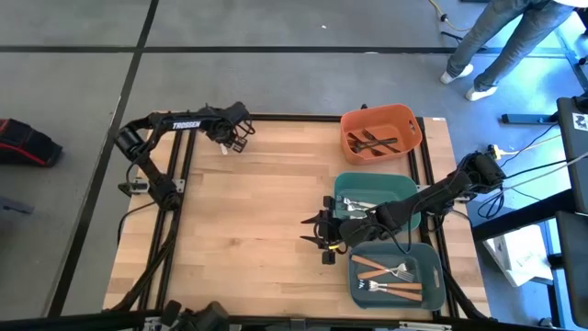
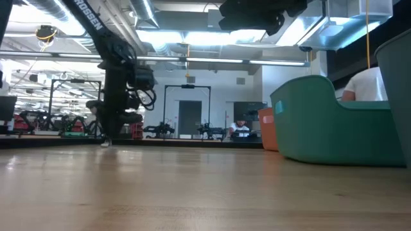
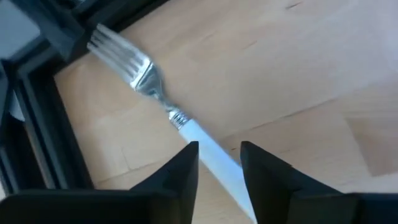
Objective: Sort silverware by color (type)
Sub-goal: Put the white fork into the green bin
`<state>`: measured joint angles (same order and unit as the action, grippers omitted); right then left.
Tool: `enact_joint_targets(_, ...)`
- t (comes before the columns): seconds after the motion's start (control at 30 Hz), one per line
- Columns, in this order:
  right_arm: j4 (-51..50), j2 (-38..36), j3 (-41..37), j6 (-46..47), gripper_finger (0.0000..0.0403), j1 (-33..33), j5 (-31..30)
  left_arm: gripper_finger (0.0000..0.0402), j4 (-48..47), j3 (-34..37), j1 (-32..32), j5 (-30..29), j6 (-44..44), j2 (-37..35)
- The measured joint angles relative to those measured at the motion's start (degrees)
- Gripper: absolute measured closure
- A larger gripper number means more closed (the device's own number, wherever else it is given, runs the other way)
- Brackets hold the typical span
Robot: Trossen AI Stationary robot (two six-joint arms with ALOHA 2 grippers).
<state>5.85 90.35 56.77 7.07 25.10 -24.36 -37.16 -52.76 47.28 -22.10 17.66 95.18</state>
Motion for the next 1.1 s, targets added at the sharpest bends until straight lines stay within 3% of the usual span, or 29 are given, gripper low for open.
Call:
enact_joint_targets(0.33, 0.1, 0.0, 0.0, 0.0, 0.023, 0.0, 0.0, 0.0278, 4.1, 5.1, 3.7, 0.7, 3.2, -0.3)
enact_joint_targets(0.8, 0.2, 0.0, 0.0, 0.1, 0.023, 0.0, 0.7, 0.0279, 4.8, 5.2, 3.4, 3.7, 1.2, -0.1)
enact_joint_targets(1.1, 0.2, 0.0, 0.0, 0.1, 0.023, 0.0, 0.9, 0.0344, 3.8, 5.4, 2.8, 4.5, -1.4, 0.0)
